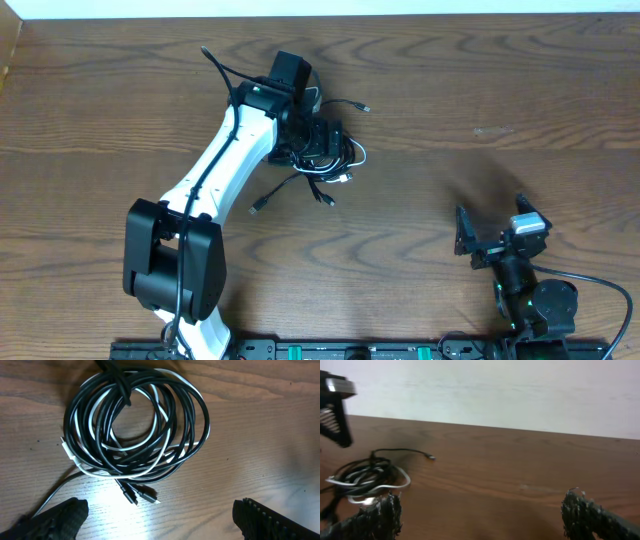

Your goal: Untangle cables

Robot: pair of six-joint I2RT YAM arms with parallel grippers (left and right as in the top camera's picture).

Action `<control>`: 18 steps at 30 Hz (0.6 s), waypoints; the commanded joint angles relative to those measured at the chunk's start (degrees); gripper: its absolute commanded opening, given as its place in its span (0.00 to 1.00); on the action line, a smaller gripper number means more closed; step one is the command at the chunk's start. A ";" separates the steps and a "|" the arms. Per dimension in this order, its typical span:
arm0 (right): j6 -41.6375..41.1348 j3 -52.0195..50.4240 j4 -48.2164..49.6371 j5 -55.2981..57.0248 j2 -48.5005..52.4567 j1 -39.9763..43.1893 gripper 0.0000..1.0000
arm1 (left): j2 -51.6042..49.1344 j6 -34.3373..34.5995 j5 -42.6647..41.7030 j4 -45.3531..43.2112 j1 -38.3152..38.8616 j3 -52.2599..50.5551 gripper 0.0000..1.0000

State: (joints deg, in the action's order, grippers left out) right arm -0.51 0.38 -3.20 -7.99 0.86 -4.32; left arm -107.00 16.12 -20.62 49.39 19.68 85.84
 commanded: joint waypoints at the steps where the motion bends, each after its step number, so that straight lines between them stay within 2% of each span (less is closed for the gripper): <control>1: -3.04 3.23 -0.39 -4.07 0.00 -0.22 0.99 | -0.70 0.26 0.81 0.02 -2.16 -0.22 0.98; 5: -3.72 13.14 -3.08 -4.02 4.07 -0.24 0.99 | -0.70 0.28 0.76 0.70 -4.83 -0.22 0.98; 10: -3.63 32.17 -13.29 -7.08 17.66 -0.24 0.99 | -0.70 -0.02 0.83 0.85 -7.52 -0.24 0.96; 11: -3.41 35.85 -16.09 -8.26 20.72 -0.24 0.99 | -0.70 -0.44 1.07 0.85 -7.98 -0.24 0.70; 12: -2.93 40.04 -19.45 -9.66 24.35 -0.24 0.99 | -0.72 -0.35 2.23 0.90 -8.44 -0.24 0.32; 13: -2.16 43.98 -22.80 -10.82 27.89 -0.24 0.99 | -0.72 -0.35 3.02 1.05 -8.81 -0.24 0.13; 14: -1.95 47.06 -25.49 -11.39 30.64 -0.24 0.99 | -0.72 -0.35 3.26 1.14 -9.09 -0.24 0.08; 18: -2.03 57.70 -33.44 -14.73 40.63 -0.24 0.99 | -0.72 -0.37 3.17 2.49 -9.27 -0.24 0.08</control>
State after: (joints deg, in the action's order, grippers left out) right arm -2.87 53.30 -34.85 -18.26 37.06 -4.36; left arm -107.00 16.29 -18.52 51.11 10.61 85.80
